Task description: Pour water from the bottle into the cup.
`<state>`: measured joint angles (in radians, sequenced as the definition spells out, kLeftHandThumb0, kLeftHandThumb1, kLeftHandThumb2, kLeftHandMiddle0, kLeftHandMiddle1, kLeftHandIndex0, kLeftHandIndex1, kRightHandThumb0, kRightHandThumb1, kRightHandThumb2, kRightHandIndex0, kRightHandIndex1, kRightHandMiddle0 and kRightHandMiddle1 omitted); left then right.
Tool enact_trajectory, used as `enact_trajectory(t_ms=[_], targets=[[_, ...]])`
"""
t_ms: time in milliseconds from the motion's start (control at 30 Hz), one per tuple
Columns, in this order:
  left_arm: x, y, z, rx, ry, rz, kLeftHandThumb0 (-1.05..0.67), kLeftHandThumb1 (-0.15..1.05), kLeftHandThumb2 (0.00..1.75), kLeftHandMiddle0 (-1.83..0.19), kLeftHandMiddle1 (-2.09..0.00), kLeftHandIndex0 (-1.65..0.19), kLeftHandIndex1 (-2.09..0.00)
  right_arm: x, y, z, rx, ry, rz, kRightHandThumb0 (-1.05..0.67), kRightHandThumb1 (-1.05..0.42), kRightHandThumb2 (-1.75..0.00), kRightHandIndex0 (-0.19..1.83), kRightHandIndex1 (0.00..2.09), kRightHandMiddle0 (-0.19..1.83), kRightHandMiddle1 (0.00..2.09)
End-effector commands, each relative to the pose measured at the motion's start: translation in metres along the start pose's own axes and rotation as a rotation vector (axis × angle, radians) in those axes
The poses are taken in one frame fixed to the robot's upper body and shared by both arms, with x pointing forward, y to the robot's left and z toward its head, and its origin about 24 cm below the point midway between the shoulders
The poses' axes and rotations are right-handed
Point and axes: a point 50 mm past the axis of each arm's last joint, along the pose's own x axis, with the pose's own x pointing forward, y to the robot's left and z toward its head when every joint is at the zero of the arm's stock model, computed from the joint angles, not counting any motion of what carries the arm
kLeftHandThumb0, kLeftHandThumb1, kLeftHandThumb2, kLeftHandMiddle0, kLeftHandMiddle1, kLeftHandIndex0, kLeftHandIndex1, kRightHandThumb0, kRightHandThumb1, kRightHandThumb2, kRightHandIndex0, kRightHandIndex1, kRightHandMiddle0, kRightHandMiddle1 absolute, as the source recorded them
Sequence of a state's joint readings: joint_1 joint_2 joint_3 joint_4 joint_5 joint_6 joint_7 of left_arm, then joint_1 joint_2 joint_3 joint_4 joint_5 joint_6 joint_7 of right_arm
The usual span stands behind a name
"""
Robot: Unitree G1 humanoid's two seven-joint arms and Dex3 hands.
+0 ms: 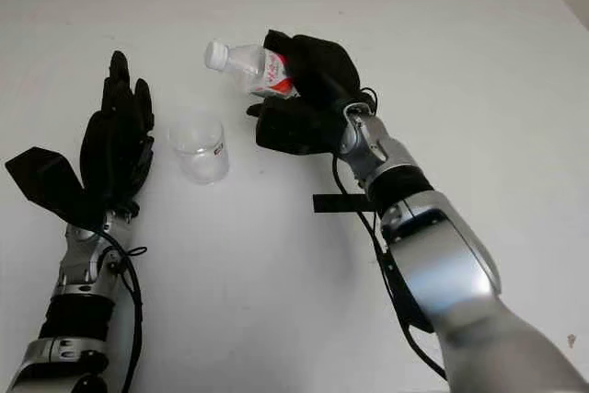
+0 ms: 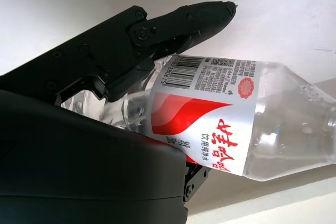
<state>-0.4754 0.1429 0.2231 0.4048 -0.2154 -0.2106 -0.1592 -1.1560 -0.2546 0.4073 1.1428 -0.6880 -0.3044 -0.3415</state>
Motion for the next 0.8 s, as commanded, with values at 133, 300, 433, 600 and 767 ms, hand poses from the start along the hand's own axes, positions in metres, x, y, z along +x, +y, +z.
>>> enact_trajectory(t_ms=[133,300,433,600,767], targets=[[-0.001,-0.001,0.001,0.001,-0.007,-0.01,-0.86,1.05,0.69,0.19,0.0,0.19,0.0,0.014,-0.023,0.016,-0.166,-0.112,-0.096,-0.45,-1.05,-0.3,1.37,2.09,1.0,2.09],[-0.001,-0.002,0.0,-0.001,-0.005,-0.018,-0.85,1.05,0.71,0.19,0.0,0.19,0.0,0.017,-0.031,0.021,-0.295,-0.171,-0.138,-0.45,-1.05,-0.32,1.31,2.09,0.86,2.09],[-0.001,-0.002,0.0,0.005,-0.006,-0.019,-0.84,1.05,0.71,0.19,0.0,0.19,0.0,0.018,-0.035,0.022,-0.378,-0.212,-0.159,-0.45,-1.05,-0.32,1.32,2.09,0.81,2.09],[-0.002,-0.003,0.0,0.004,-0.009,-0.018,-0.84,1.05,0.71,0.19,0.0,0.19,0.0,0.019,-0.039,0.024,-0.471,-0.266,-0.175,-0.46,-1.05,-0.31,1.33,2.09,0.76,2.09],[-0.003,-0.003,0.0,-0.001,-0.006,-0.003,-0.85,1.05,0.69,0.19,-0.02,0.19,-0.01,0.017,-0.042,0.022,-0.529,-0.322,-0.211,-0.46,-1.05,-0.32,1.36,2.09,0.78,2.09]])
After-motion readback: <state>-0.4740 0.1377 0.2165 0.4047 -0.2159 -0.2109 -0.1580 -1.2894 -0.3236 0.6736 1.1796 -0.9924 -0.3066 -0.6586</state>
